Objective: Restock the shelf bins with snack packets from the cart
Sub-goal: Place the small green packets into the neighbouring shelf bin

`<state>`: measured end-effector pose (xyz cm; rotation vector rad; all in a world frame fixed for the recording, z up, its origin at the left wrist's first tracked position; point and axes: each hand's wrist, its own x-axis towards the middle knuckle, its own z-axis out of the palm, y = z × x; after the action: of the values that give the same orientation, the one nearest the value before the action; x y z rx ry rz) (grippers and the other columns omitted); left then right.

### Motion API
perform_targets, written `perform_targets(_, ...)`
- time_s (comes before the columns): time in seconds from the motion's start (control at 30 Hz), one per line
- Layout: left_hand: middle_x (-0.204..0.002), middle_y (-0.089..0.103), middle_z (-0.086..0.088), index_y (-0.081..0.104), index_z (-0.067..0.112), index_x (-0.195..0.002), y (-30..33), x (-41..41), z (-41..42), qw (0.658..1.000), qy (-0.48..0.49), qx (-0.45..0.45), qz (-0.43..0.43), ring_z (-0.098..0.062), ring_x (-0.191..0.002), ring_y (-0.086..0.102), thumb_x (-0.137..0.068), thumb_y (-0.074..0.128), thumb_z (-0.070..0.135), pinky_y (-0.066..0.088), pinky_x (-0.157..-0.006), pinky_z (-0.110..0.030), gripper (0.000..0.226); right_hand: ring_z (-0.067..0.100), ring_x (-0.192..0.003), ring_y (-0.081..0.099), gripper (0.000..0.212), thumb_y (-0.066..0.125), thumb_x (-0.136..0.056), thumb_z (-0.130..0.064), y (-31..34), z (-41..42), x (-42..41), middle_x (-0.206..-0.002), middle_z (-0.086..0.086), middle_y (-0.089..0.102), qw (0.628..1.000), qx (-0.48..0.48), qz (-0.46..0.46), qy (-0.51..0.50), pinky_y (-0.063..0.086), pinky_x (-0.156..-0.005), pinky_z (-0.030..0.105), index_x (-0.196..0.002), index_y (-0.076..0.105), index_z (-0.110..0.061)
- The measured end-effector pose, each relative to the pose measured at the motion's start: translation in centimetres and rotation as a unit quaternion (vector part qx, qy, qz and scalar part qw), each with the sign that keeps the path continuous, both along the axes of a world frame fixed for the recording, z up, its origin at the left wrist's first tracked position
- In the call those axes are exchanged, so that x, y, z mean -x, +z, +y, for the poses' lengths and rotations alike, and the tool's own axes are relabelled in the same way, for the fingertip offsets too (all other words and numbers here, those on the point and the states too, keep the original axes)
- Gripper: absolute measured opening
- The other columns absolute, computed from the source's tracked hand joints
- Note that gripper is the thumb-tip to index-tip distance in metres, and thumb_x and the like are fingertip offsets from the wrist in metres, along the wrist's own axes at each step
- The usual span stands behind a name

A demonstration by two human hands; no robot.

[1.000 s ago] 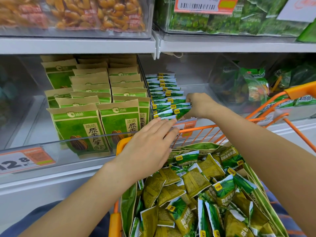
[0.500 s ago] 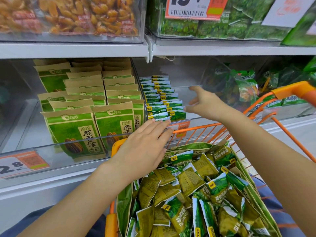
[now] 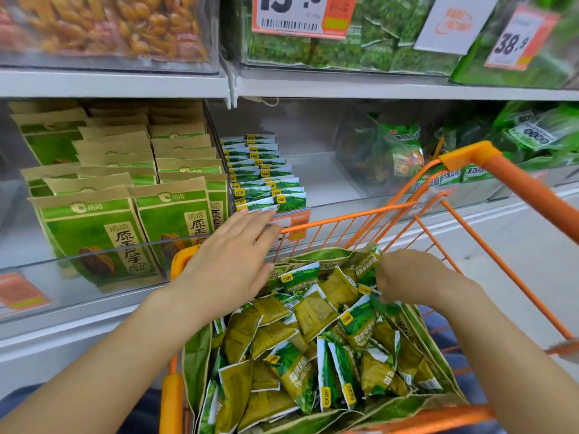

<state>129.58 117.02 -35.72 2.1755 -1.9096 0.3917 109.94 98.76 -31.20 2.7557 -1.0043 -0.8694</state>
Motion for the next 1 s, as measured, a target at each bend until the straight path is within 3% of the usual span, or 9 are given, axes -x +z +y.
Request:
perform_targets(0.13,-0.137,0.050,0.012,0.057,0.023,-0.131,1.1,0.6,0.1,0.965,-0.032,0.101,0.240,-0.004,-0.134,0.038,-0.094,0.041,0.039,0.023,-0.117,-0.026,0.043,0.013,-0.077,0.062,0.014,0.062,-0.091,-0.024,2.1,0.3,-0.9,-0.077,-0.012,0.063,0.933,-0.098,-0.344,0.026,0.042,-0.064,0.024,-0.080,0.059,-0.032)
perform_targets(0.3,-0.101,0.071,0.012,0.063,0.032,-0.110,4.6,1.8,0.6,0.746,0.001,0.074,0.662,-0.004,-0.092,0.068,-0.086,0.063,0.046,0.056,-0.074,-0.022,0.028,0.013,-0.066,0.066,0.008,0.066,-0.088,-0.015,3.5,3.0,-2.7,-0.072,-0.006,0.066,0.799,-0.313,-0.512,-0.034,0.059,-0.064,0.031,-0.082,0.063,-0.020)
perform_targets(0.37,-0.080,0.072,0.015,0.064,0.027,-0.099,5.2,2.1,0.8,0.722,-0.001,0.009,0.692,0.000,-0.078,0.067,-0.079,0.066,0.040,0.055,-0.065,-0.019,0.024,0.008,-0.062,0.063,0.008,0.066,-0.087,-0.014,3.5,3.7,-3.2,-0.071,-0.008,0.064,0.792,-0.314,-0.524,-0.016,0.057,-0.060,0.026,-0.082,0.064,-0.019)
perform_targets(0.47,-0.059,0.066,0.013,0.066,0.018,-0.085,5.0,2.7,0.9,0.740,-0.001,0.004,0.673,0.005,-0.055,0.056,-0.085,0.068,0.022,0.044,-0.055,-0.012,0.005,0.007,-0.061,0.063,0.005,0.069,-0.084,-0.015,3.6,4.0,-3.5,-0.074,-0.003,0.067,0.776,-0.366,-0.512,-0.039,0.057,-0.059,0.027,-0.083,0.065,-0.017)
perform_targets(0.57,-0.078,0.074,0.005,0.071,0.018,-0.091,4.2,2.4,0.8,0.750,0.022,0.066,0.657,-0.001,-0.070,0.066,-0.084,0.070,0.023,0.050,-0.069,-0.019,0.008,0.008,-0.062,0.064,0.008,0.072,-0.079,-0.013,4.3,3.4,-3.5,-0.073,0.000,0.071,0.794,-0.431,-0.424,-0.063,0.054,-0.059,0.023,-0.086,0.068,-0.013)
perform_targets(0.63,-0.097,0.074,0.008,0.072,0.022,-0.102,3.0,1.7,0.6,0.869,0.017,0.114,0.482,-0.003,-0.094,0.066,-0.093,0.061,0.031,0.050,-0.089,-0.029,0.017,0.007,-0.053,0.060,0.013,0.071,-0.081,-0.006,4.7,2.3,-4.0,-0.061,-0.001,0.068,0.808,-0.374,-0.450,-0.061,0.051,-0.057,0.021,-0.080,0.069,-0.019)
perform_targets(0.7,-0.115,0.069,0.004,0.069,0.019,-0.115,2.0,0.3,0.6,0.983,0.006,0.117,0.138,-0.014,-0.117,0.058,-0.097,0.046,0.034,0.033,-0.110,-0.041,0.033,0.009,-0.054,0.061,0.022,0.071,-0.083,-0.005,4.9,0.7,-4.9,-0.060,-0.001,0.068,0.795,-0.265,-0.542,-0.060,0.053,-0.063,0.024,-0.079,0.069,-0.027)
perform_targets(0.8,-0.122,0.066,-0.009,0.059,0.009,-0.129,1.2,-1.0,0.6,0.999,0.028,0.023,-0.032,-0.031,-0.128,0.051,-0.091,0.054,0.033,0.016,-0.115,-0.049,0.045,0.015,-0.064,0.067,0.014,0.069,-0.086,-0.009,5.2,-1.7,-7.1,-0.069,0.004,0.069,0.777,-0.190,-0.597,-0.062,0.056,-0.075,0.029,-0.087,0.069,-0.023)
perform_targets(1.0,-0.121,0.066,-0.009,0.057,0.007,-0.132,1.2,-1.1,0.5,0.998,0.037,0.023,-0.046,-0.031,-0.128,0.051,-0.086,0.053,0.035,0.017,-0.114,-0.048,0.053,0.015,-0.070,0.064,0.011,0.071,-0.086,-0.019,3.0,-3.9,-11.5,-0.072,0.008,0.068,0.897,-0.131,-0.420,-0.039,0.054,-0.083,0.035,-0.094,0.075,-0.012)
